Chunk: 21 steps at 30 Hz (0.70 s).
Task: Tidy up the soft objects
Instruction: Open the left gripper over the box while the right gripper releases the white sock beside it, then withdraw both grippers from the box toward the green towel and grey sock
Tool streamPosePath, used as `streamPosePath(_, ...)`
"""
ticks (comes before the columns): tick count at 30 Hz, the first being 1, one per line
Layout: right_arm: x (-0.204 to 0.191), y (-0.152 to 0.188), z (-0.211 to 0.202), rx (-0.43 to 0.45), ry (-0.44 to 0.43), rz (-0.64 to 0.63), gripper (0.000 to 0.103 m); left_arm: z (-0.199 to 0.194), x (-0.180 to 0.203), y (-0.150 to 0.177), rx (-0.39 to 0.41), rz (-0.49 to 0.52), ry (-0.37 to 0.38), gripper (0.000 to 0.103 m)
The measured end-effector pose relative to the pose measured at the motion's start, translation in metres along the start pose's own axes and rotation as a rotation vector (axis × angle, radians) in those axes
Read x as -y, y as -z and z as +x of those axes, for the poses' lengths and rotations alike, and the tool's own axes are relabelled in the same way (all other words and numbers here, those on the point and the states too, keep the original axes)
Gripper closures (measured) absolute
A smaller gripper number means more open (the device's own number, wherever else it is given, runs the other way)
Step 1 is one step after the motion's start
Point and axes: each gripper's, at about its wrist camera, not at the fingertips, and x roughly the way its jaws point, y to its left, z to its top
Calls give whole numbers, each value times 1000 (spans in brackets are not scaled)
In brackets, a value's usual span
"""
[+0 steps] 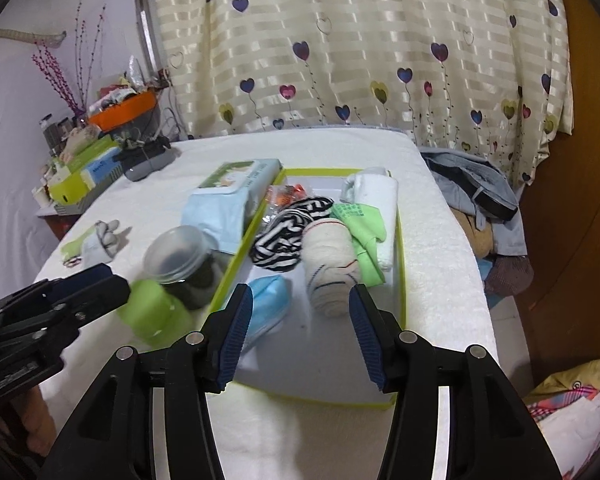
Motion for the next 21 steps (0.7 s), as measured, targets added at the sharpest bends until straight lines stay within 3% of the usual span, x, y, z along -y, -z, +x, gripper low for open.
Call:
streamPosePath(9, -24, 8, -19, 34, -44, -33, 51, -19, -14, 11, -2, 0, -57, 63)
streamPosePath(21, -56, 14, -31, 55, -89, -71, 51, -35, -33, 20, 5, -27, -61, 60)
